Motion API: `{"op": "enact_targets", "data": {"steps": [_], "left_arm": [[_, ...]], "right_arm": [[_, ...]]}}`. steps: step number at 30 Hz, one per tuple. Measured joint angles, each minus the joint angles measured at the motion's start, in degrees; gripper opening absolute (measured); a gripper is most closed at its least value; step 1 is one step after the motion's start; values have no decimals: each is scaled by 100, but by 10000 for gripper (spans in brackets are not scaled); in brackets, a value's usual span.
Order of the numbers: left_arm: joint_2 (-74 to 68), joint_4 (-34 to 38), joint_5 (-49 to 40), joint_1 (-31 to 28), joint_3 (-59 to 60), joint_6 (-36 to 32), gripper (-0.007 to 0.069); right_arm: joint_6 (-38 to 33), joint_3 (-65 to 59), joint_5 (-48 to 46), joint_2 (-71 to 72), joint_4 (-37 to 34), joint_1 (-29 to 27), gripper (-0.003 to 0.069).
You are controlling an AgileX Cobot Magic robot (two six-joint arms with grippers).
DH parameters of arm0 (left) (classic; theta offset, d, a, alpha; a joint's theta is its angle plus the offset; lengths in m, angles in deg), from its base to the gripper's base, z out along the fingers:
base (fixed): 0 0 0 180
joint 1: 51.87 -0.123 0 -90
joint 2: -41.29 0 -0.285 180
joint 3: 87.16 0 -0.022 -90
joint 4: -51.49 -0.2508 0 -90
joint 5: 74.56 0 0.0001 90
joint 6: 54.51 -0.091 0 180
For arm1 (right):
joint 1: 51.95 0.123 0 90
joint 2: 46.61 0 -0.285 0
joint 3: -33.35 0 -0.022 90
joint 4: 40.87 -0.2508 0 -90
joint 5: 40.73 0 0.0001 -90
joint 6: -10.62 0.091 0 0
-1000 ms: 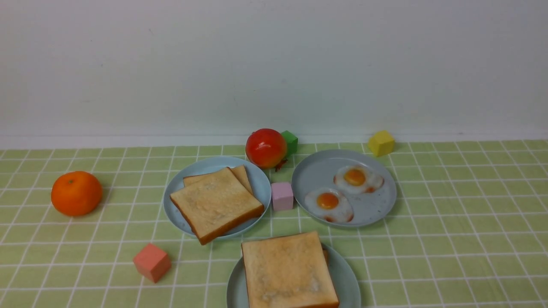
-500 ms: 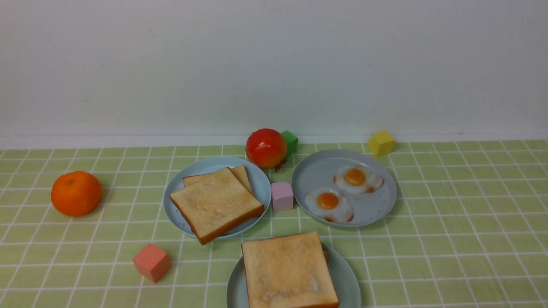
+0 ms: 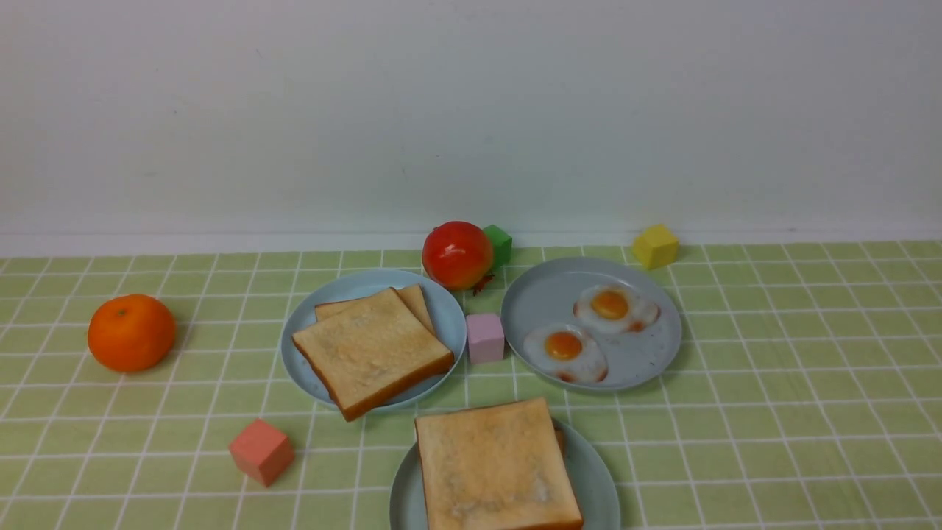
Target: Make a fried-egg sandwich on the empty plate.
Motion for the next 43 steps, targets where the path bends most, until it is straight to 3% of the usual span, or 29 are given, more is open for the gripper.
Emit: {"op": "enact_targets", "data": {"steps": [43], "left_arm": [[0, 4, 0, 0, 0, 0, 156]], "right_arm": [[0, 0, 0, 0, 0, 0, 232]]}}
